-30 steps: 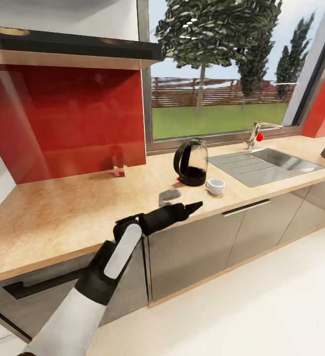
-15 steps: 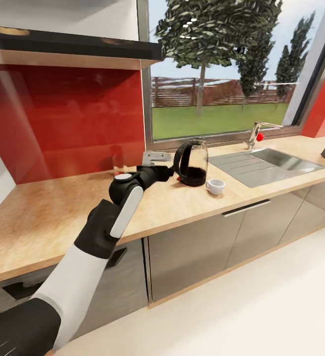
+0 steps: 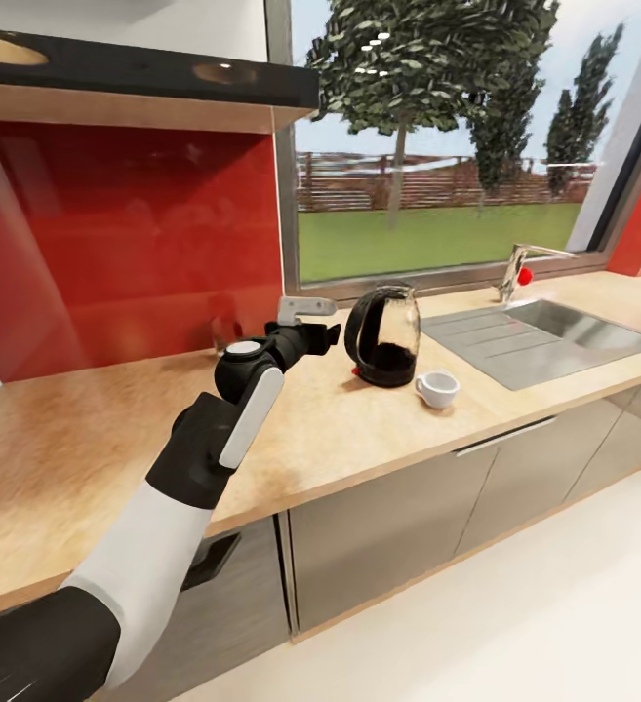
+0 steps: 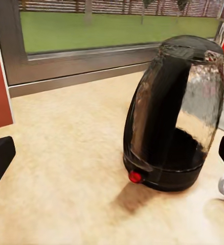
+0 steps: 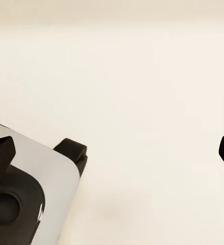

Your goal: Set up a coffee station on the kitchen countertop: keep the coffee maker on the countertop, move the bottle of coffee from the kitchen shelf to the counter next to the coffee maker, place a paper coffee filter on top of the coffee maker, put the saucer next to the coffee maker with the coffee cup on the saucer, and place the electric kettle next to the coffee maker.

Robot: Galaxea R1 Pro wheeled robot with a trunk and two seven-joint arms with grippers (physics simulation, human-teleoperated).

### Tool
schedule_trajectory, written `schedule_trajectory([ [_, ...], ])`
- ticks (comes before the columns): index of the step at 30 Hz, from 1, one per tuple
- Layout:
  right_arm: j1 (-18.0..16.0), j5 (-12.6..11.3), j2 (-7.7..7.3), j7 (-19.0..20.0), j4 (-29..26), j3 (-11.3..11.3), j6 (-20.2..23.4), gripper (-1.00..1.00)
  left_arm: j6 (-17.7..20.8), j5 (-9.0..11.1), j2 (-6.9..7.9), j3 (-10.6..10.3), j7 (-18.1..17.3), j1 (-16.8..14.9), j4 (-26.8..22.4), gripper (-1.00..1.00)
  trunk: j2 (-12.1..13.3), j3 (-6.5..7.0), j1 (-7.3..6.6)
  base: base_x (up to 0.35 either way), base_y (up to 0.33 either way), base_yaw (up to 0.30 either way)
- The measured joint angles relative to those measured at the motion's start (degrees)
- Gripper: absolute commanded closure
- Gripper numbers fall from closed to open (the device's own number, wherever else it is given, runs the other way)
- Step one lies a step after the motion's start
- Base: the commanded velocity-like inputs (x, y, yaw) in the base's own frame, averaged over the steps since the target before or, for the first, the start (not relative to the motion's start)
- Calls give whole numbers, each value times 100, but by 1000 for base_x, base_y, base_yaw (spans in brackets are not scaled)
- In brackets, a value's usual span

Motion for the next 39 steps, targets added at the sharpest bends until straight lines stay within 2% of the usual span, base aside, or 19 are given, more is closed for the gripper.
schedule_trajectory([
  [8, 6, 5, 22, 0, 12, 0, 7, -100, 9, 8, 0, -4, -28, -1, 19, -100, 1, 0, 1, 31, 0, -183],
  [10, 13, 6, 22, 0, 18, 0, 8, -100, 3, 32, 0, -4, -195, -1, 125, -100, 1, 2, 2, 5, 0, -266],
  [12, 32, 6, 23, 0, 21, -1, 8, -100, -19, 68, 0, -4, -547, -1, 331, -100, 1, 6, 2, 2, 0, -271],
  [13, 43, 6, 23, 0, 23, -1, 8, -100, -109, 87, 0, -3, -850, -1, 554, -100, 1, 9, 2, 1, 0, -272],
  [14, 45, 6, 23, 0, 23, -2, 8, -100, -172, 83, 0, -3, -932, -1, 631, -100, 1, 11, 2, 0, 0, -173],
  [16, 57, 2, 24, 0, 26, 0, 7, -100, -761, 94, 0, 0, -1180, 3, 1077, -100, 1, 14, 2, 94, 0, -34],
  [27, 61, 8, 31, 0, 26, 1, 0, -100, -882, 89, 0, 8, -1205, 8, 1482, -100, 0, 15, 0, 116, 0, -5],
  [39, 109, 9, 76, -1, 26, 11, 1, -100, -879, 100, 0, -1, -1205, 8, 1358, -100, 0, 15, 0, 70, 43, 0],
])
